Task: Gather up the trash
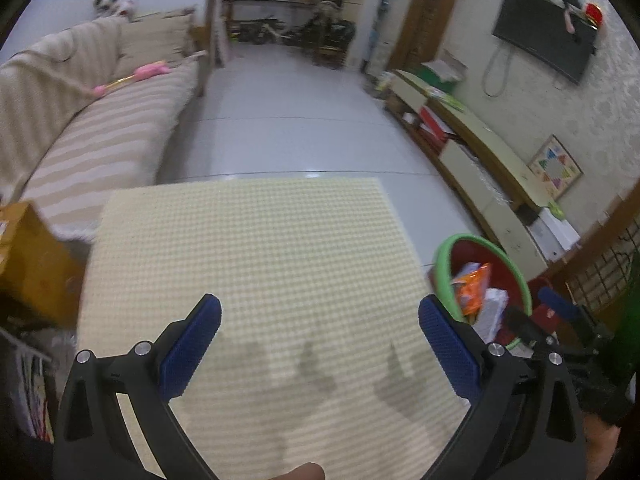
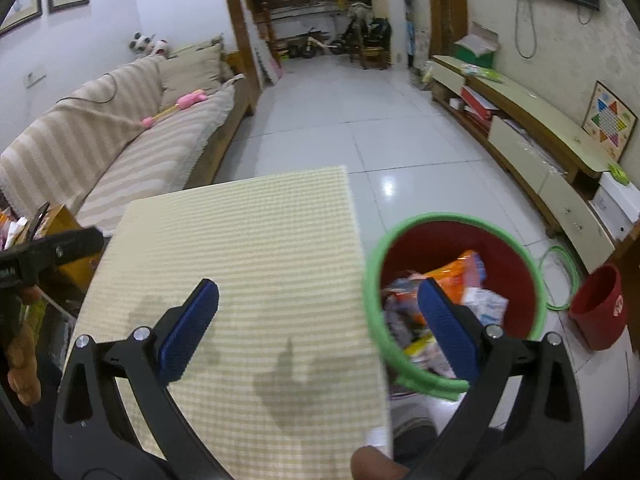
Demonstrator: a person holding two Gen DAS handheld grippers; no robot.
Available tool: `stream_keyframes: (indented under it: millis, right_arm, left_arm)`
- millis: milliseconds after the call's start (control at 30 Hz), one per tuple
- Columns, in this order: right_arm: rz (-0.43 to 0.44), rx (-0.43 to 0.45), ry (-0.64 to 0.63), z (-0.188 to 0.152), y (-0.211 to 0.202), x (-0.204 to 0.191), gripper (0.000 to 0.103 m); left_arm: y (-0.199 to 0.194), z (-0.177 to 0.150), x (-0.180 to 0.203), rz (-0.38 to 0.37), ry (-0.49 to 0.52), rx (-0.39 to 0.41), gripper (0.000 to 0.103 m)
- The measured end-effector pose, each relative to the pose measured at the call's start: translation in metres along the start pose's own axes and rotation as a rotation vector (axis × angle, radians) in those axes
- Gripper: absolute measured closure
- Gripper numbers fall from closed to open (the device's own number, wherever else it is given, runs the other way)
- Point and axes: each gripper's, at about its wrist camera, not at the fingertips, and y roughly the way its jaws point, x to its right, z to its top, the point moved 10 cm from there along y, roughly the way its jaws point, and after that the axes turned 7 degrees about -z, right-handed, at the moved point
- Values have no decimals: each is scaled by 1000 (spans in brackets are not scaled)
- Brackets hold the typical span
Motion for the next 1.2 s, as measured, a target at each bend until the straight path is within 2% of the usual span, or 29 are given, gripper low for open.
stream_keyframes:
  millis: [200, 400, 533, 800, 967, 1200]
  right_arm:
    - [7, 31, -33, -23, -6, -50, 5]
    - [11, 86, -94, -43, -24, -81, 5]
    - [7, 103, -90, -58, -30, -91, 5]
    - [-5, 127, -116, -95, -40, -101, 5]
    - [1, 130, -105, -98, -41, -100, 5]
    - [5, 133, -106, -100, -37, -97, 5]
  left_arm:
    - [-29, -41, -53, 72, -13, 35, 8]
    - [-49, -81, -83, 123, -1, 103, 8]
    - [-51, -108, -92, 140, 10, 117, 8]
    - [-49, -131, -94, 180, 54, 169, 8]
    - [-43, -145, -107, 183, 33, 144, 8]
    - [-49, -143, -101, 179, 46, 177, 8]
